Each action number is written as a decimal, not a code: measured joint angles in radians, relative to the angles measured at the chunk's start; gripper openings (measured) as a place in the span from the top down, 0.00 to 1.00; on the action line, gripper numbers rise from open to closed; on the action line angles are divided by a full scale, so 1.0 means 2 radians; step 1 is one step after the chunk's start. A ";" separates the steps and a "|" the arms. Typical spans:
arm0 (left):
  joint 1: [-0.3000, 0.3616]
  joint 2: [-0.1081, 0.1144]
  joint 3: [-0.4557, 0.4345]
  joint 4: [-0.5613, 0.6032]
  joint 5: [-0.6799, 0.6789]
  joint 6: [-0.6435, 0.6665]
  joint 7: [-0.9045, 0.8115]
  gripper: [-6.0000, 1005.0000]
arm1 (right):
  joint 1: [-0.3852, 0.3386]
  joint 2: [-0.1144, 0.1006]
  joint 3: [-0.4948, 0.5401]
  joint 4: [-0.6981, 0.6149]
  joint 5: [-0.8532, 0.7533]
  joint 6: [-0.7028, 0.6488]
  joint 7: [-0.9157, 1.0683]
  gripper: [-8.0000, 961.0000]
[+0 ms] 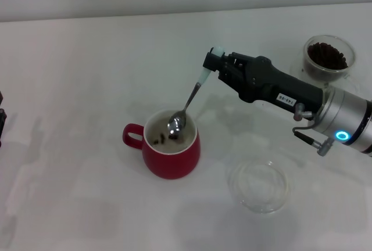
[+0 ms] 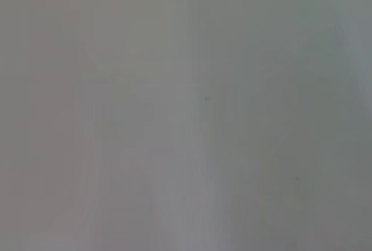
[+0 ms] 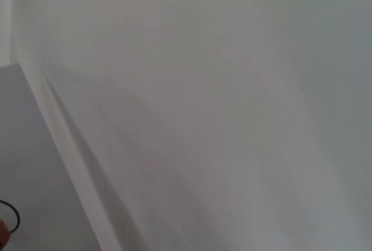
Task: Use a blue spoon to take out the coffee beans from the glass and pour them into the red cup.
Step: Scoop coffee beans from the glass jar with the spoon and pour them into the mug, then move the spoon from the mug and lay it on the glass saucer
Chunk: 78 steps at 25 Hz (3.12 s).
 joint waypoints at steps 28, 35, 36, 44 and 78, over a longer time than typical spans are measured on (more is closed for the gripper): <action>-0.008 0.002 0.000 0.002 0.000 0.004 0.000 0.49 | -0.164 -0.014 0.015 -0.167 0.009 0.066 0.202 0.81; -0.010 0.002 0.000 0.002 0.000 0.005 0.000 0.49 | -0.195 -0.014 0.012 -0.165 0.006 0.064 0.202 0.80; -0.011 0.002 0.000 0.002 0.000 0.005 0.000 0.49 | -0.197 -0.014 0.011 -0.164 0.005 0.064 0.202 0.80; -0.017 0.001 0.001 0.002 0.005 0.002 0.001 0.49 | -0.196 -0.012 0.007 -0.138 -0.015 0.042 0.184 0.80; -0.015 0.000 0.001 0.002 0.006 -0.002 0.001 0.49 | -0.188 -0.010 -0.028 -0.115 -0.026 -0.012 0.179 0.80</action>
